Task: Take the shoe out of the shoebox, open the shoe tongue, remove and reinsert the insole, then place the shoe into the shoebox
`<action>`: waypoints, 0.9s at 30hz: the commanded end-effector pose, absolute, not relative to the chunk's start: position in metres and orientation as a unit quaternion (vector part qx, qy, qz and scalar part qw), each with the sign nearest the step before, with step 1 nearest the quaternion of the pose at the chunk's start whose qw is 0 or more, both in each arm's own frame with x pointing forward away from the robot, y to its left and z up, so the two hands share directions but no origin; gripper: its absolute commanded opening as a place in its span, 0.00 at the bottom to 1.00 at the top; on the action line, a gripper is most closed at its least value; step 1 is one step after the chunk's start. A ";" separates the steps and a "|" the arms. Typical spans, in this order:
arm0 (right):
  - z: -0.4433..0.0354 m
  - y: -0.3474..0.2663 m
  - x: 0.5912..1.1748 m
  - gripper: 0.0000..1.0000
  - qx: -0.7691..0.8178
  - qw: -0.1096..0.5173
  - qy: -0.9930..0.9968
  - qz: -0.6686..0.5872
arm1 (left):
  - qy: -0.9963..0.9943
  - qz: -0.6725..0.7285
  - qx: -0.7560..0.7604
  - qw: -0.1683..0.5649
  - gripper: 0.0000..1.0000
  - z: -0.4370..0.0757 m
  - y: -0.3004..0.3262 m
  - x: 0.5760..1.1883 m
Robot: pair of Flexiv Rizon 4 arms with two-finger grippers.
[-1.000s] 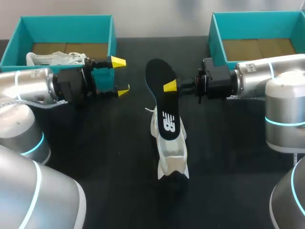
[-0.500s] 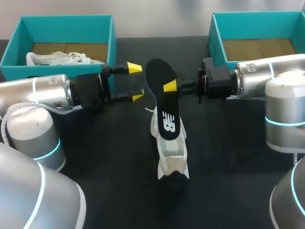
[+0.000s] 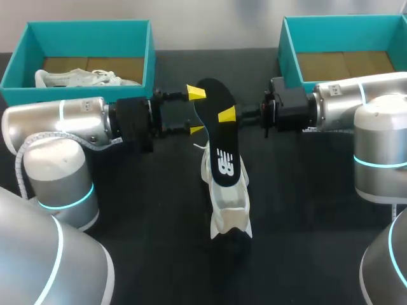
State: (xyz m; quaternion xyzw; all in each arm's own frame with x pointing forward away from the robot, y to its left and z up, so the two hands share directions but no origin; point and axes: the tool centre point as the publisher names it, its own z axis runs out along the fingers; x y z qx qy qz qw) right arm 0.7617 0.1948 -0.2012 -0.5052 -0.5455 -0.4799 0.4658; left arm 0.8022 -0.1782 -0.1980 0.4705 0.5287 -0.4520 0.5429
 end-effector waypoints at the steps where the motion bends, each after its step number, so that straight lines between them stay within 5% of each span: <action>1: -0.202 0.196 0.762 0.00 -0.506 0.465 -0.546 -0.479 | 0.530 -0.443 0.469 0.551 0.85 -0.202 -0.192 0.803; 4: -0.202 0.196 0.762 0.00 -0.506 0.465 -0.546 -0.479 | 0.531 -0.435 0.469 0.556 0.56 -0.201 -0.196 0.807; 27: -0.202 0.196 0.762 0.00 -0.506 0.465 -0.546 -0.479 | 0.531 -0.399 0.478 0.575 0.18 -0.204 -0.214 0.816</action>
